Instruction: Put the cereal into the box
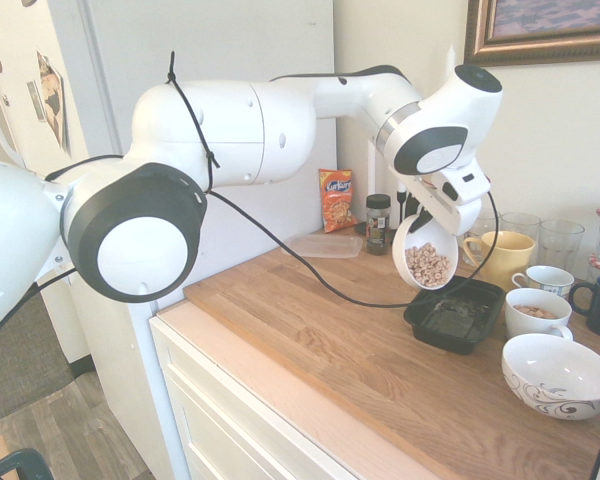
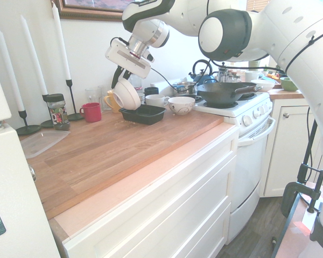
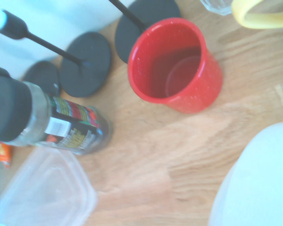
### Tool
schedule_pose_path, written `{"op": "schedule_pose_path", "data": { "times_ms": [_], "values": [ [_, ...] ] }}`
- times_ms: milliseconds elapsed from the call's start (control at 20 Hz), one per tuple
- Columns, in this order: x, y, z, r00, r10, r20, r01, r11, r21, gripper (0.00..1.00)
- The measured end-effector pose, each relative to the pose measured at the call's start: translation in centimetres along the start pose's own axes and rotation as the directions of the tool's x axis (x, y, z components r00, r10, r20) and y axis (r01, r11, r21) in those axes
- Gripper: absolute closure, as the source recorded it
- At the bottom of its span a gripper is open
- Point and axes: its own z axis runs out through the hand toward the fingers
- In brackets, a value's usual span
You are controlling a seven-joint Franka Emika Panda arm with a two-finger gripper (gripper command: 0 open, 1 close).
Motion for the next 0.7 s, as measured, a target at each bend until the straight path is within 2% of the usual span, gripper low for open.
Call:
{"op": "schedule_pose_path", "data": {
  "times_ms": [350,700],
  "values": [
    [2.0,1.6,0.3,0.998,0.035,0.048,-0.037,0.998,0.059,1.00],
    [3.4,2.3,-0.6,0.995,0.038,0.090,-0.052,0.986,0.156,1.00]
  ]
}}
